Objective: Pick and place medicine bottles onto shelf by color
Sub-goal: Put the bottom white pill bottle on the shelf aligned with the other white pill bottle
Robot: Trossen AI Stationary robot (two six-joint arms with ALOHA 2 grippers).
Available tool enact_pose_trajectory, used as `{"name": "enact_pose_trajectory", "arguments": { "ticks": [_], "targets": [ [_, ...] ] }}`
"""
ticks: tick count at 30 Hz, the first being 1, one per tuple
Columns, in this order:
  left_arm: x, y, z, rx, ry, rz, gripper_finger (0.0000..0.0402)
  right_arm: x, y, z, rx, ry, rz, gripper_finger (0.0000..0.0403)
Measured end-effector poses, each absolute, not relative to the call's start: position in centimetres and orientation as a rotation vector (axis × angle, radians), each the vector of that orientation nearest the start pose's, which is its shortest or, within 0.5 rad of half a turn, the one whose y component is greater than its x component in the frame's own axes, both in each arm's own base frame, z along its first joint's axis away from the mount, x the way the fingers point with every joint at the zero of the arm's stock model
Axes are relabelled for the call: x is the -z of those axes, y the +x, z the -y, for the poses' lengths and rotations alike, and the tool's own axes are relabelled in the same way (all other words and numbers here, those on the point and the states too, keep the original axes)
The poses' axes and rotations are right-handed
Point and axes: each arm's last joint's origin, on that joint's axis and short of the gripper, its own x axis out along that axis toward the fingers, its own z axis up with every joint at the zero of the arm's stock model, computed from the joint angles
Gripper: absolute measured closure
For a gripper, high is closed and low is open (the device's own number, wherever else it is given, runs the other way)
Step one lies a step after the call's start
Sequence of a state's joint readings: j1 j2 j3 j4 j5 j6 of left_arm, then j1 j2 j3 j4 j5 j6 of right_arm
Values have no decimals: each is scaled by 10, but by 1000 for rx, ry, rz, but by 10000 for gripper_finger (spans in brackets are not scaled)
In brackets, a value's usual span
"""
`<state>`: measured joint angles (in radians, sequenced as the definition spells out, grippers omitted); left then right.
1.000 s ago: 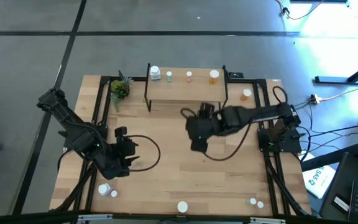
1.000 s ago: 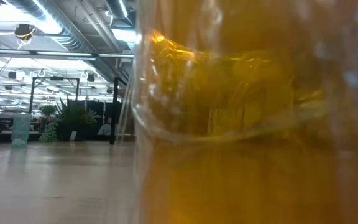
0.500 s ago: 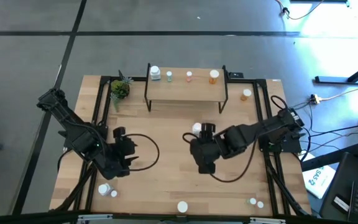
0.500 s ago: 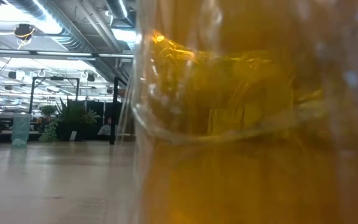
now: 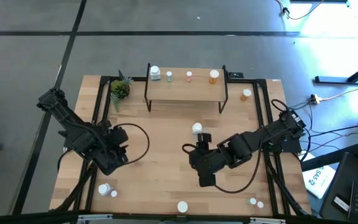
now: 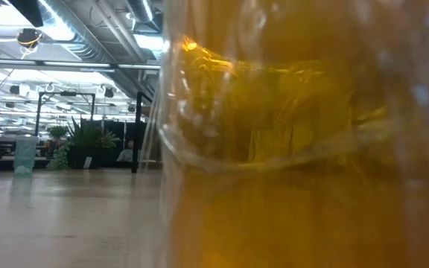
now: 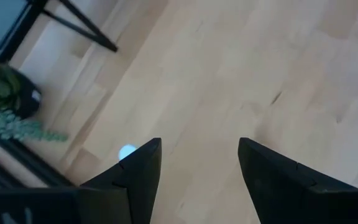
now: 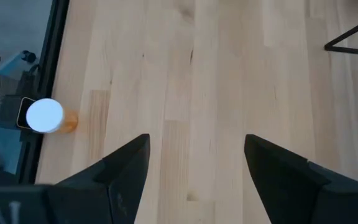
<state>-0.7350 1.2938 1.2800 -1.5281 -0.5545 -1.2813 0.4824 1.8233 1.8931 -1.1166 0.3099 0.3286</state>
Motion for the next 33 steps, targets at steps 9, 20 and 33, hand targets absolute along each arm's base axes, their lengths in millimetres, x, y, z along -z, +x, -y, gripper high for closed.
{"name": "enact_pose_trajectory", "arguments": {
  "ticks": [9, 20, 33],
  "targets": [
    [-321, 165, 102, -693, -270, -1100, 195, -354, 335, -166, -5, -123, -972, 139],
    [-307, 175, 87, -682, -402, -1290, 195, -354, 335, -166, -18, -145, -973, 139],
    [-293, 162, 135, -442, -614, -1424, 195, -354, 333, -170, -45, -180, -972, 139]
  ]
}}
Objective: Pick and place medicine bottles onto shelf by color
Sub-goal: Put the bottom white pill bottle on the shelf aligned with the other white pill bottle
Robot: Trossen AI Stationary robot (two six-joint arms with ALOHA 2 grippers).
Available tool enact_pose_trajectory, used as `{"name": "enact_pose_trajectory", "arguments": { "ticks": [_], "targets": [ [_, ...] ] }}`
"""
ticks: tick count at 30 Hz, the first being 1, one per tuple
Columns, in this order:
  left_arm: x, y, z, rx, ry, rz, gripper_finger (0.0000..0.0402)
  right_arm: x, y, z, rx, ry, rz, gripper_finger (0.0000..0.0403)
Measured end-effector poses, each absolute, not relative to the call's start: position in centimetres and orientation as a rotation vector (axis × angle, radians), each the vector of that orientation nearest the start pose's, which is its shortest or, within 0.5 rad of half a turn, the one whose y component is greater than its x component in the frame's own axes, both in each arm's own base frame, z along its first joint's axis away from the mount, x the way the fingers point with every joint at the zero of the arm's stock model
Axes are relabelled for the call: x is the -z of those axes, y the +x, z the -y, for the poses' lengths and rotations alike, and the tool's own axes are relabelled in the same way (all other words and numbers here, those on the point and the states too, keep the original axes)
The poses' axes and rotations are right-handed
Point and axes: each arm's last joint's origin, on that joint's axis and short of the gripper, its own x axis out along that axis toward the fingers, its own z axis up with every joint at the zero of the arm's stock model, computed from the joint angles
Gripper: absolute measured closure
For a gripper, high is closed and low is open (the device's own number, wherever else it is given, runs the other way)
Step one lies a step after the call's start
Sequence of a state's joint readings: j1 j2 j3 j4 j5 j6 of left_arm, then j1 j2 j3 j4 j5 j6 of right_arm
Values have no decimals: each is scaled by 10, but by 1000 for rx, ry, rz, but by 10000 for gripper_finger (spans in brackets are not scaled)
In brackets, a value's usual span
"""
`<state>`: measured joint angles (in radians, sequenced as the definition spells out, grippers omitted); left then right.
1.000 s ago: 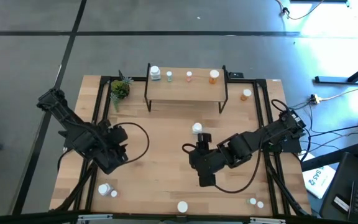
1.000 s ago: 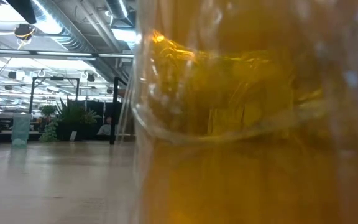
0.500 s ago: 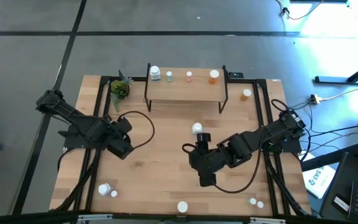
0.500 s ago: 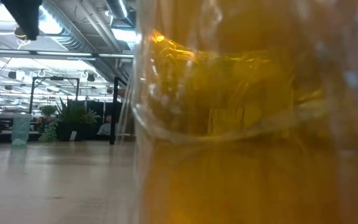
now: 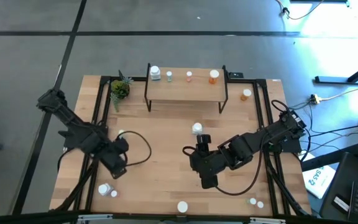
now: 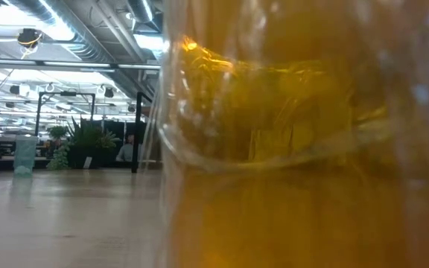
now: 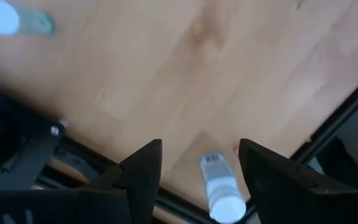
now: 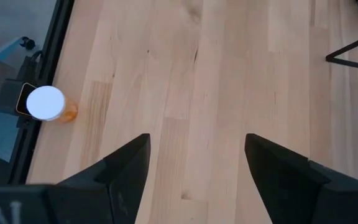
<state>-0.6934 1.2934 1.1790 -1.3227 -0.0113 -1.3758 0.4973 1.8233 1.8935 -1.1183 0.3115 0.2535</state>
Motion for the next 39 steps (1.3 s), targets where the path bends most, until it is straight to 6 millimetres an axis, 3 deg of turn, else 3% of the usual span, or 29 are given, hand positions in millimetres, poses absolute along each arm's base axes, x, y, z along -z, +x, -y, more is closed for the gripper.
{"name": "enact_pose_trajectory", "arguments": {
  "ticks": [12, 20, 32, 39],
  "targets": [
    [-289, 136, 172, -372, -621, -1487, 195, -353, 332, -171, -66, -172, -981, 139],
    [-281, 137, 188, -343, -578, -1465, 195, -353, 332, -172, -89, -153, -987, 139],
    [-250, 135, 222, -341, -462, -1528, 195, -355, 334, -173, -94, -140, -963, 139],
    [-247, 128, 238, -255, -472, -1519, 195, -356, 336, -173, -95, -129, -949, 139]
  ]
}}
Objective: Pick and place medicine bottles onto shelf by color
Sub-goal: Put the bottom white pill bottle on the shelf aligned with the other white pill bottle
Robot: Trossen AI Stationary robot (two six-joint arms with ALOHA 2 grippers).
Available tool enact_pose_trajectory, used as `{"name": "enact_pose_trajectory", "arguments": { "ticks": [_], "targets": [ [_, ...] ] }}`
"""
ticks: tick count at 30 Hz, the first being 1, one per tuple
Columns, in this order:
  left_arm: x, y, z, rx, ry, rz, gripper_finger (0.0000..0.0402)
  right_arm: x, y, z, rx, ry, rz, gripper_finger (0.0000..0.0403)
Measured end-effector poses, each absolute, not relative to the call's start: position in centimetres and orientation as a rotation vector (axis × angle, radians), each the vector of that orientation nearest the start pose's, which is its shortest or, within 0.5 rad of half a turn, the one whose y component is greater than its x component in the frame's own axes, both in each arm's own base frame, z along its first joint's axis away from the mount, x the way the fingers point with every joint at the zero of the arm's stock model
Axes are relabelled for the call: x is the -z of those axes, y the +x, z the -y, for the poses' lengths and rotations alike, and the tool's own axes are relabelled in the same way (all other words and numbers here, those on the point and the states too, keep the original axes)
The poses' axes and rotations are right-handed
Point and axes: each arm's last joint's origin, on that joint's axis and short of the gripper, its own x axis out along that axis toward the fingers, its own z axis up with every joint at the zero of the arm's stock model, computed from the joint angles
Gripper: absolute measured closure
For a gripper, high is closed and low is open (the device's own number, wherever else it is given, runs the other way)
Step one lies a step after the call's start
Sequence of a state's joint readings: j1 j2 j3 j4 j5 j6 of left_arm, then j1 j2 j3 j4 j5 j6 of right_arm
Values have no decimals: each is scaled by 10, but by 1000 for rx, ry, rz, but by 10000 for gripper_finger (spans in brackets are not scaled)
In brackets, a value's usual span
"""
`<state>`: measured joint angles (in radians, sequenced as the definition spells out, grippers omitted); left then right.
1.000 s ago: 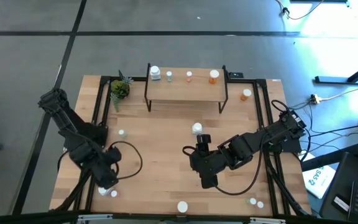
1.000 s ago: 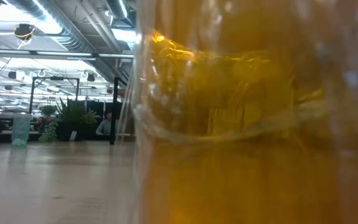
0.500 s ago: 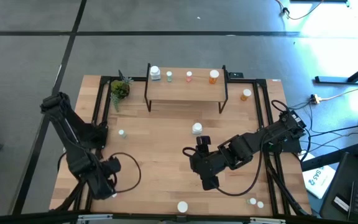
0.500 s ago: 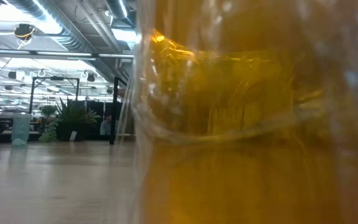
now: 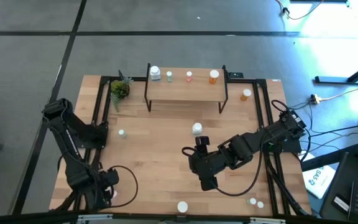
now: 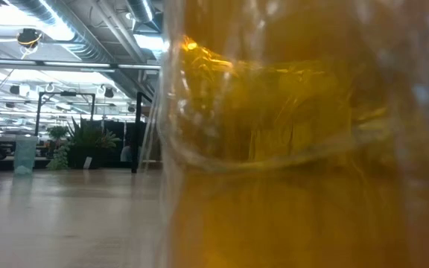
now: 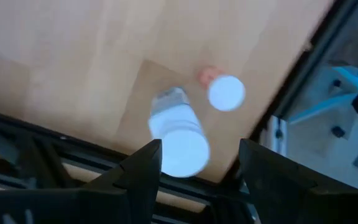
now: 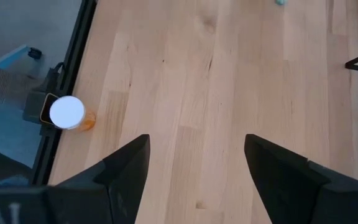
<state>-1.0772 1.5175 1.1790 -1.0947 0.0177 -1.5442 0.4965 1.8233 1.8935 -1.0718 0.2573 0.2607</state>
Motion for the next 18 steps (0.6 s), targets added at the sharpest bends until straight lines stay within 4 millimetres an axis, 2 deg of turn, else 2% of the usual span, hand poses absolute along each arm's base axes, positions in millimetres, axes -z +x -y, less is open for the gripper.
{"name": "enact_pose_trajectory", "arguments": {
  "ticks": [18],
  "targets": [
    [-247, 110, 246, -287, -485, -1471, 195, -356, 336, -176, -170, -66, -967, 139]
  ]
}}
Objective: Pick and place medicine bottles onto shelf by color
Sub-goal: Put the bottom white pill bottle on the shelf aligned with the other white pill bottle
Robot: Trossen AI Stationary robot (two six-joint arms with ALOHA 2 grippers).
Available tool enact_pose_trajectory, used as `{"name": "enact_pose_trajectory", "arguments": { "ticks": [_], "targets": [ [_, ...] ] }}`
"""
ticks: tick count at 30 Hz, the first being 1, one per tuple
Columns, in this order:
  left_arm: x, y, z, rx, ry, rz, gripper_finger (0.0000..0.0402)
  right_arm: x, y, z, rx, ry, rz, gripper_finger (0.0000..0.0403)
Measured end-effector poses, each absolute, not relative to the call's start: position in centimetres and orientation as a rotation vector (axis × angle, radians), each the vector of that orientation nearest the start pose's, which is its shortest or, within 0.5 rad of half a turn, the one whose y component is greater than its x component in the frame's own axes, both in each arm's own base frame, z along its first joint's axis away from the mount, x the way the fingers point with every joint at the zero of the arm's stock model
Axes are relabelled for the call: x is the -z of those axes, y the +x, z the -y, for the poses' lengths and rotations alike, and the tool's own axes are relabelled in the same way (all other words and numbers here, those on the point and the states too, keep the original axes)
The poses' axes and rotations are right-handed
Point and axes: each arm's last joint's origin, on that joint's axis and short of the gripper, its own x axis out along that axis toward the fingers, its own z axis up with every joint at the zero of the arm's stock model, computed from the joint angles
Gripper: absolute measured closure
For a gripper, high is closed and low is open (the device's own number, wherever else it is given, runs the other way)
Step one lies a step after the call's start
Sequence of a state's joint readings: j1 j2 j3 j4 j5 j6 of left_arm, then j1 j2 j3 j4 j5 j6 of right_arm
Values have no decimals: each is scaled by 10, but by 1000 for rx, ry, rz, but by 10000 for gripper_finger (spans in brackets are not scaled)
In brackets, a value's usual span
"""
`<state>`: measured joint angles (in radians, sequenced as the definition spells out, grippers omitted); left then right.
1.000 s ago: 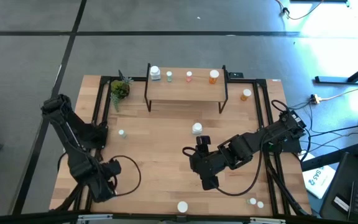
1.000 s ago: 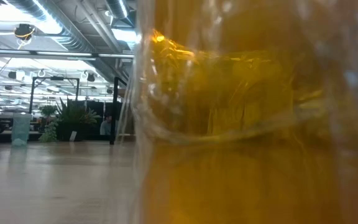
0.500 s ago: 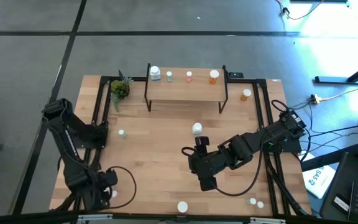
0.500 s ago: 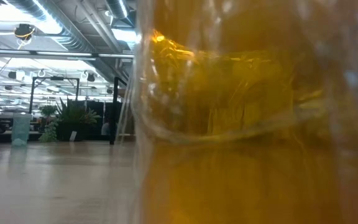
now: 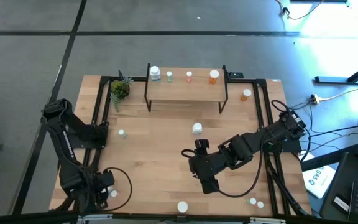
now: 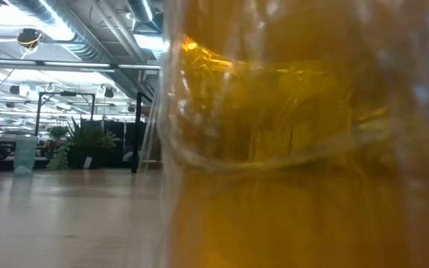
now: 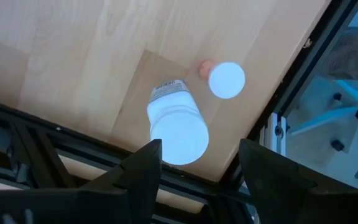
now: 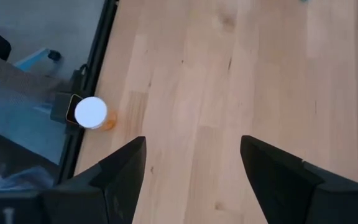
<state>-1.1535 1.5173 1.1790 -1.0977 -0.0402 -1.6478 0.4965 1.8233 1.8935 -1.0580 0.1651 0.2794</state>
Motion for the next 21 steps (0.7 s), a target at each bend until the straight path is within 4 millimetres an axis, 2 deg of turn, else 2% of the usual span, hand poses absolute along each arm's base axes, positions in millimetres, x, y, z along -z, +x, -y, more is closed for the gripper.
{"name": "enact_pose_trajectory", "arguments": {
  "ticks": [7, 21],
  "targets": [
    [-247, 109, 247, -288, -487, -1471, 195, -356, 335, -179, -275, -75, -984, 139],
    [-247, 109, 246, -322, -512, -1466, 195, -356, 335, -179, -272, -69, -985, 139]
  ]
}}
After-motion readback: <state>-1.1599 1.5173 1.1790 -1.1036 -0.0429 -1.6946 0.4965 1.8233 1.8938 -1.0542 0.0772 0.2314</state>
